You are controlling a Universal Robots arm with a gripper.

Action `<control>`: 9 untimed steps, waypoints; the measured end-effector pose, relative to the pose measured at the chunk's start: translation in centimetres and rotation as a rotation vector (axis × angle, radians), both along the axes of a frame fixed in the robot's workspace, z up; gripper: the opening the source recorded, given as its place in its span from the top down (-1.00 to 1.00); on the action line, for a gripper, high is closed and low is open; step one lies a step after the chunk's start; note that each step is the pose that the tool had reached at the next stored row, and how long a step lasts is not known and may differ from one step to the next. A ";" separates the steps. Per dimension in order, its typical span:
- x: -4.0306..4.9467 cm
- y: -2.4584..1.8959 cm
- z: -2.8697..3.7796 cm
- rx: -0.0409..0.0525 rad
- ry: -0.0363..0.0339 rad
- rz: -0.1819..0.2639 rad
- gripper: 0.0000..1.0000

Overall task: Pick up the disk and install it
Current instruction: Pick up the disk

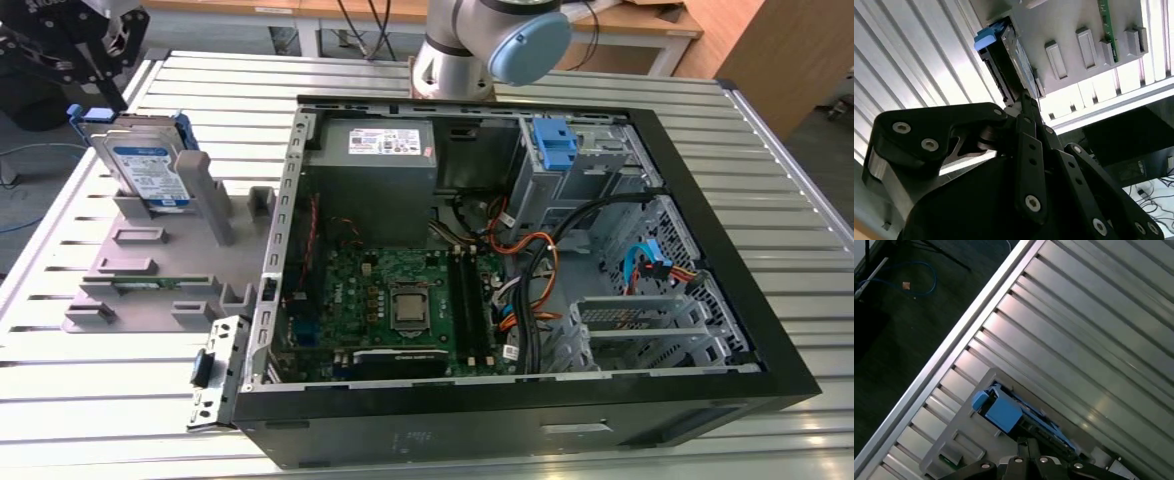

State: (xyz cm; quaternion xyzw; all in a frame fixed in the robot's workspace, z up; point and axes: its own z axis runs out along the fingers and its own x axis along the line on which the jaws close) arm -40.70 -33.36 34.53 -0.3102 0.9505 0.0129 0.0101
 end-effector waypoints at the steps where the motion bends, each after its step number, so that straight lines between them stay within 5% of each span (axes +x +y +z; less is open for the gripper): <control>1: 0.00 0.00 0.00 0.0000 0.0000 0.018 0.79; 9: 0.00 0.00 0.00 0.0000 0.0000 0.165 0.79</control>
